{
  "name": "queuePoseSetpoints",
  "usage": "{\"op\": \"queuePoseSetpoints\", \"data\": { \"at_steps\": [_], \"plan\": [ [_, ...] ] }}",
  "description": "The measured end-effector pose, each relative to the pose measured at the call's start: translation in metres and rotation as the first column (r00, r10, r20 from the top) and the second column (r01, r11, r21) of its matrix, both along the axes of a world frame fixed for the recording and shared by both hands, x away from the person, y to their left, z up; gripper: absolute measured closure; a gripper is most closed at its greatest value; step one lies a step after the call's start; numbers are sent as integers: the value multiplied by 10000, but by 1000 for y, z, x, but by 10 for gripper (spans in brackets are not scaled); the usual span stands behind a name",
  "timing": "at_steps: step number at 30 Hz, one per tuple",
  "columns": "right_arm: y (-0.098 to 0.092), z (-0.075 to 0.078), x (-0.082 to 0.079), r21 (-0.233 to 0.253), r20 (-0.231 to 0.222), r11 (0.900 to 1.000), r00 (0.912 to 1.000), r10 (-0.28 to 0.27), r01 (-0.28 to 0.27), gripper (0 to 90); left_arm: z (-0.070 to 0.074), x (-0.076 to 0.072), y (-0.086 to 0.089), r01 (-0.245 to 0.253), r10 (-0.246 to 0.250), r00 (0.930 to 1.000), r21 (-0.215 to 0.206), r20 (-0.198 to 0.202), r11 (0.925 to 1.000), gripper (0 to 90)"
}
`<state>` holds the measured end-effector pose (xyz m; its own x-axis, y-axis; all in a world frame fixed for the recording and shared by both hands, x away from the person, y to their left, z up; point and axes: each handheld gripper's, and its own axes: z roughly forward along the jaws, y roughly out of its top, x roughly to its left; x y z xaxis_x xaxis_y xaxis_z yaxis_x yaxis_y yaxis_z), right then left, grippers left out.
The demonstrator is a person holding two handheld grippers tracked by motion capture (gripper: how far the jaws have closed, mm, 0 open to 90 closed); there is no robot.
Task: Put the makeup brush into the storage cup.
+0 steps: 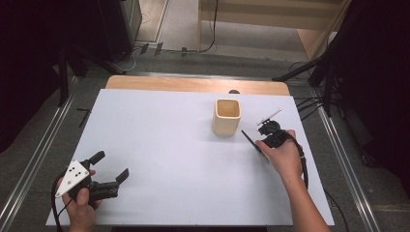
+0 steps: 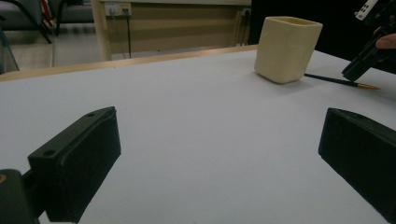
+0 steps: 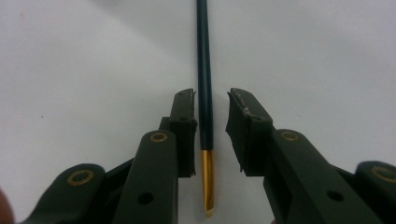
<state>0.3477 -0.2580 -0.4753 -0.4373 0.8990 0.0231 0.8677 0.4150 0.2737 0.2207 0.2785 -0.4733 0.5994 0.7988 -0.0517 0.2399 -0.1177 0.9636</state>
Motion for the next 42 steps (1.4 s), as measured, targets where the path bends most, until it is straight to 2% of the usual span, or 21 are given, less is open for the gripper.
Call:
{"op": "queuePoseSetpoints", "data": {
  "at_steps": [5, 6, 9, 13, 15, 16, 17, 20, 21, 24, 25, 26, 27, 28, 29, 30, 31, 33, 34, 39, 42],
  "plan": [
    [4, -8, 4, -386, -373, 9992, 9992, 114, -128, 738, 0, 0, 0, 16, -16, 10000, 25, -24, 10000, 0],
    [4, -8, 4, -171, -435, 9996, 9988, 213, -221, 837, 0, 0, -1, 30, -30, 10000, 26, -22, 10000, 0],
    [6, -8, 3, -337, -355, 9988, 9987, 356, -368, 842, -1, 1, -4, 119, -119, 9999, 60, -59, 9999, 0],
    [4, -9, 1, -145, -217, 9994, 9993, 298, -301, 843, -1, 0, -8, 237, -236, 9997, 137, -85, 9996, 0],
    [1, -9, -6, -65, 265, 9997, 9994, 230, -229, 843, -1, 0, -13, 343, -341, 9993, 133, -126, 9993, 0],
    [1, -9, -6, -65, 265, 9997, 9994, 230, -229, 843, -1, 0, -13, 343, -341, 9993, 133, -126, 9993, 0],
    [-1, -6, -13, 20, 793, 9999, 9968, 109, -111, 844, 0, 1, -16, 338, -335, 9994, 269, -103, 9991, 0],
    [-6, 0, -23, 336, 1499, 9994, 9887, -57, 7, 844, 3, 2, -23, 472, -471, 9989, 215, -49, 9987, 0],
    [-6, 0, -23, 336, 1499, 9994, 9887, -57, 7, 844, 3, 2, -23, 472, -471, 9989, 215, -49, 9987, 0],
    [-12, 8, -39, 953, 2496, 9953, 9676, -392, 158, 844, 5, 5, -32, 571, -571, 9984, 153, -45, 9982, 0],
    [-12, 8, -39, 953, 2496, 9953, 9676, -392, 158, 844, 5, 5, -32, 571, -571, 9984, 153, -45, 9982, 0],
    [-15, 10, -46, 1168, 2996, 9927, 9520, -635, 295, 843, 6, 7, -36, 617, -616, 9981, 91, -42, 9981, 0],
    [-15, 10, -46, 1168, 2996, 9927, 9520, -635, 295, 843, 6, 7, -36, 617, -616, 9981, 91, -42, 9981, 0],
    [-17, 12, -51, 1349, 3185, 9900, 9443, -828, 413, 843, 7, 9, -38, 639, -639, 9979, 80, -61, 9979, 0],
    [-19, 13, -57, 1585, 3553, 9862, 9291, -1025, 482, 843, 8, 11, -43, 700, -700, 9975, 71, -73, 9975, 0],
    [-19, 13, -57, 1585, 3553, 9862, 9291, -1025, 482, 843, 8, 11, -43, 700, -700, 9975, 71, -73, 9975, 0],
    [-20, 13, -63, 1853, 3808, 9819, 9184, -1076, 383, 843, 8, 13, -45, 708, -708, 9975, 11, -64, 9975, 0],
    [-20, 13, -66, 1915, 3894, 9807, 9141, -1133, 400, 843, 10, 16, -50, 795, -795, 9968, -4, -25, 9968, 0],
    [-20, 13, -71, 2108, 4079, 9768, 9046, -1237, 385, 843, 12, 20, -56, 848, -848, 9964, -45, 19, 9964, 0],
    [-22, 16, -79, 2714, 4414, 9619, 8837, -1553, 335, 843, 17, 28, -67, 1046, -1045, 9944, -18, 157, 9945, 0],
    [-18, 17, -89, 3003, 4662, 9532, 8663, -1795, 360, 843, 15, 32, -73, 1258, -1261, 9920, 185, 115, 9919, 0]
  ]
}}
